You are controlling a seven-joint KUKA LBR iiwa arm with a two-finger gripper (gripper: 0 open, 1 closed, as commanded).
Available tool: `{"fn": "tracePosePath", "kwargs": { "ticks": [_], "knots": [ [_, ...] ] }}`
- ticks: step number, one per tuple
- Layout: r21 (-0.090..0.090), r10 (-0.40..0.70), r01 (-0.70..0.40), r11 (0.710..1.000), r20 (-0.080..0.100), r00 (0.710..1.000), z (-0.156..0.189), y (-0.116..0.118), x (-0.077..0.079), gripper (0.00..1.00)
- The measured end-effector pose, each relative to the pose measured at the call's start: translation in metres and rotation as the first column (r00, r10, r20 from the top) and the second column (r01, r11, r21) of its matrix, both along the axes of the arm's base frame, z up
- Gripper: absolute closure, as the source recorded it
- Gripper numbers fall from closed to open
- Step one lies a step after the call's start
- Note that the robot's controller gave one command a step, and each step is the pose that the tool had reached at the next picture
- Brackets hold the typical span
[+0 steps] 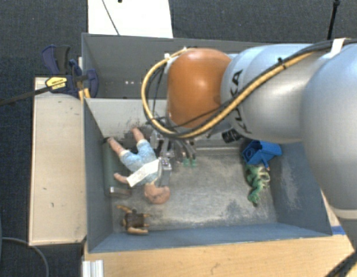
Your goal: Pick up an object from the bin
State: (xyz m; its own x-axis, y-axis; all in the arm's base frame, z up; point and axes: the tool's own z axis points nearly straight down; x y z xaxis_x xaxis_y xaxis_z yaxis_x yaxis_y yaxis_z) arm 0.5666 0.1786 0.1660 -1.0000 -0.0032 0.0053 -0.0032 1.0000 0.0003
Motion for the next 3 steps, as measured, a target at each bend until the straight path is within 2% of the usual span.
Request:
{"fn": "tracePosePath", "kwargs": {
  "ticks": [1, 2, 3],
  "knots": [
    [0.002, -0.004, 0.004, 1.000, 0.008, 1.000, 0.005, -0.001, 0.002, 0.00],
    [-0.001, 0.168, -0.168, 0.986, 0.010, 0.986, -0.006, 0.012, 0.004, 0.00],
    [0.000, 0.329, -0.329, 0.944, 0.007, 0.944, -0.018, 0.029, -0.006, 0.00]
  ]
}}
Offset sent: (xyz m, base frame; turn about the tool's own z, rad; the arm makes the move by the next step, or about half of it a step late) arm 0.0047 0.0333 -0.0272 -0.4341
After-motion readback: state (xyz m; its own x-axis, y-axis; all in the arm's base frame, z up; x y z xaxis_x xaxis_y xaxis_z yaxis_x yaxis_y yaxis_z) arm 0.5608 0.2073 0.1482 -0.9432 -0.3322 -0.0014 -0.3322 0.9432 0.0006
